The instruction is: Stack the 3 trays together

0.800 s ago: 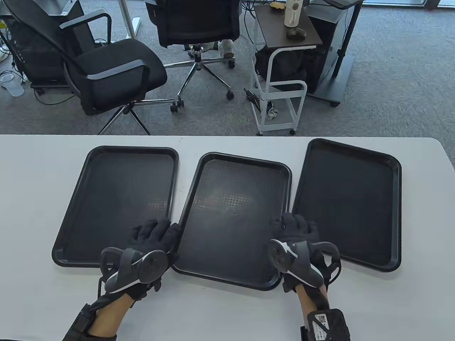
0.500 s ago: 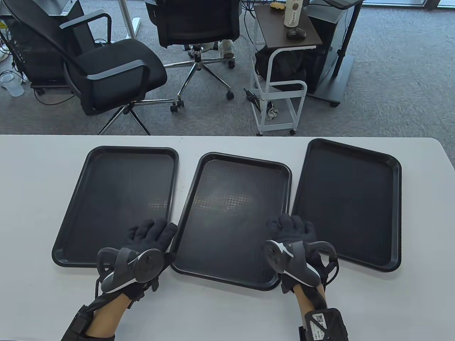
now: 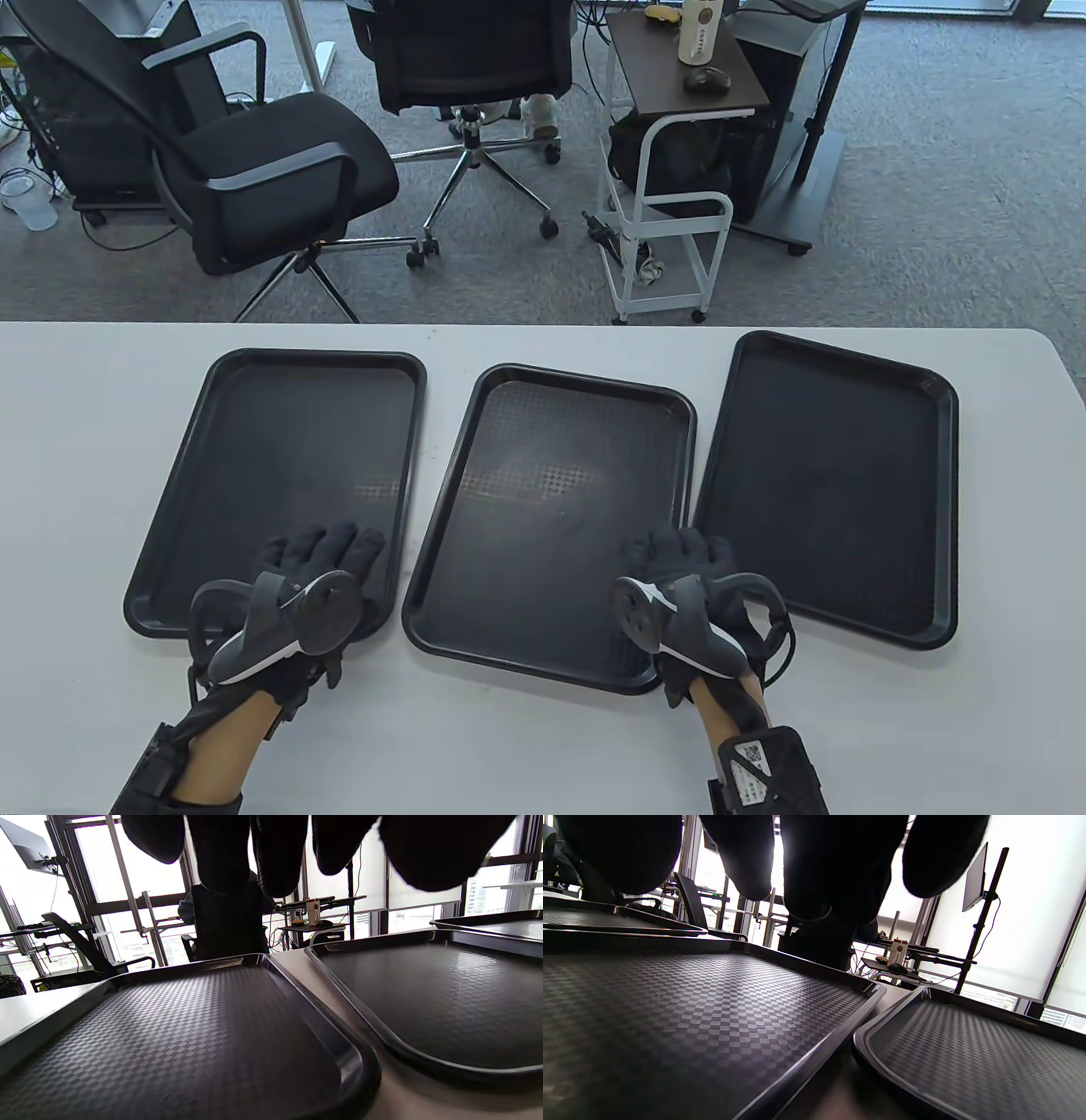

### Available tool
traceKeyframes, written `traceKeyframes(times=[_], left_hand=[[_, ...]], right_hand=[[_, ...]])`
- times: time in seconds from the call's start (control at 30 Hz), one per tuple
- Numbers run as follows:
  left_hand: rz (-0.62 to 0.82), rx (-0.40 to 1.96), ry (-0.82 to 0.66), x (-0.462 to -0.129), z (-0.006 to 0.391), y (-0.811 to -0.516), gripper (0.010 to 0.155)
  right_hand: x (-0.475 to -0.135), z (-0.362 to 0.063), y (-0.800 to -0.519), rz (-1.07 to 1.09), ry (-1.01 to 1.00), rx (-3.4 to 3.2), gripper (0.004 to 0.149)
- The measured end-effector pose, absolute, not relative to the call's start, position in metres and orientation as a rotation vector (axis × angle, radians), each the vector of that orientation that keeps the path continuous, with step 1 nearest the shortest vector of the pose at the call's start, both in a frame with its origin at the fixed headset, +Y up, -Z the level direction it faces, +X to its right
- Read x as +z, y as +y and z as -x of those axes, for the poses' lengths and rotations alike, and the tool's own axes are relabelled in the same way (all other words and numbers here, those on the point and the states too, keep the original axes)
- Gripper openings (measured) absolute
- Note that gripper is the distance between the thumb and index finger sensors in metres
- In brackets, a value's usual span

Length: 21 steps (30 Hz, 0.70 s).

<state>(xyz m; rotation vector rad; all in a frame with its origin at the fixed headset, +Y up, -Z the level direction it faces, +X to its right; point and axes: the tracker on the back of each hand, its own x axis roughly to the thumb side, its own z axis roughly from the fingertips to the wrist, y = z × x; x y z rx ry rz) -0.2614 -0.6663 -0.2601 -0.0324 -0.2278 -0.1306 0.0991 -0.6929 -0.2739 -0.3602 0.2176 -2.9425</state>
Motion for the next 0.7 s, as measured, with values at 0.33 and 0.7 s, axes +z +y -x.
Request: traceKeyframes(times=[0.33,0.7], left_hand=[[0.192,-0.055,-0.168,-0.266,0.292,-0.7,0.077],[0.406,-0.105,-0.116,-0.269,0.305,-0.72,0.08]], right_hand=[[-0.277,-0.094,-0.692,0.389,0.218,-2.939,0.064],[-0.28,-0.1,-0.693,0.367,0.174,-2.98,0.064]])
